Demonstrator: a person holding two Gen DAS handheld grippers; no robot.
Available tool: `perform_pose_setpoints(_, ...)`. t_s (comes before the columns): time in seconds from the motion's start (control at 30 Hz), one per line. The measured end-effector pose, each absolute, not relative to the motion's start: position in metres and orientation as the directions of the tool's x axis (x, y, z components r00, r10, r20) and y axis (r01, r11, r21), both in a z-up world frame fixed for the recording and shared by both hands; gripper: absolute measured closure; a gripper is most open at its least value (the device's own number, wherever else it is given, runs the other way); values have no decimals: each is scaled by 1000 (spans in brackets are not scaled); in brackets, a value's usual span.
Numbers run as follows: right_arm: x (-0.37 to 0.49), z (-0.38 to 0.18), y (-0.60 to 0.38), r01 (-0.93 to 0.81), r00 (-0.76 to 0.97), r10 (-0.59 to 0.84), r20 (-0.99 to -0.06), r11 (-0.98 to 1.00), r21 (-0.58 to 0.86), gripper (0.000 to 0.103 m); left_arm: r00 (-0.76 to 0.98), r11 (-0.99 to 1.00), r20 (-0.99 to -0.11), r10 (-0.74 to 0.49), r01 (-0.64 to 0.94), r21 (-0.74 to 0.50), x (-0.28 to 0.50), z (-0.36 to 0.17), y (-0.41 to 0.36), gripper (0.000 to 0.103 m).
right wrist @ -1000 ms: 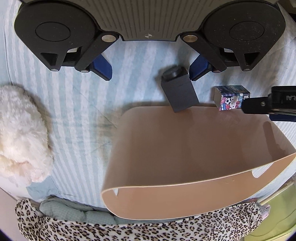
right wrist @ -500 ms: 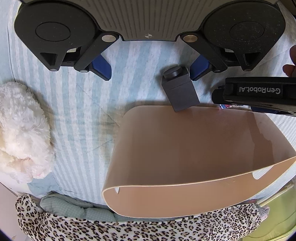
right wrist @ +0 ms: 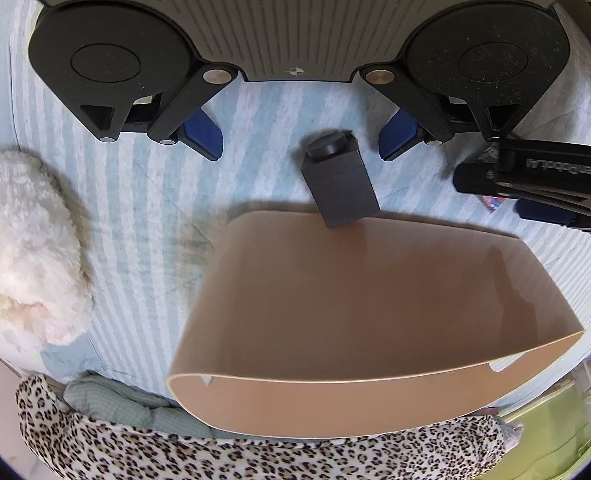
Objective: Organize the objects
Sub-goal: 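Grasp the Hello Kitty box with the left tool while the right tool grasps the black charger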
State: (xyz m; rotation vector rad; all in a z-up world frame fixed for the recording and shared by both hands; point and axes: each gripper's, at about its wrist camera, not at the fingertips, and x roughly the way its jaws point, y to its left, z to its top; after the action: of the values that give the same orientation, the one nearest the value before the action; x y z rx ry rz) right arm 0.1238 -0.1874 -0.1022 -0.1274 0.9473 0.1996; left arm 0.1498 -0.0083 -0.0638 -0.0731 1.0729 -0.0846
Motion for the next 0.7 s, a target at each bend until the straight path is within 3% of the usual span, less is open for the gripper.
perform_pose_setpoints(0.17, 127, -104, -191, -216, 577, 142, -804, 976, 18, 11, 451, 992, -883, -128, 63, -112, 142, -60, -2, 29)
perform_pose_setpoints(0.27, 128, -104, -190, -228, 586, 154, -795, 974, 21, 17, 443, 991, -888, -127, 92, -96, 140, -60, -2, 40)
perform_pose_setpoints(0.37, 128, -106, -187, -247, 584, 161, -795, 969, 14, 26, 458, 990, -881, -121, 116, -76, 137, -62, -4, 66)
perform_pose_setpoints(0.4, 128, -107, -186, -254, 583, 163, -796, 967, 12, 34, 464, 990, -877, -124, 118, -78, 136, -61, -3, 78)
perform_pose_setpoints(0.53, 125, -106, -180, -288, 576, 190, -795, 957, 20, 70, 480, 987, -864, -153, 110, -114, 135, -59, 2, 79)
perform_pose_setpoints(0.7, 118, -104, -176, -314, 578, 205, -790, 949, 16, 74, 518, 987, -842, -153, 119, -106, 126, -48, 6, 79)
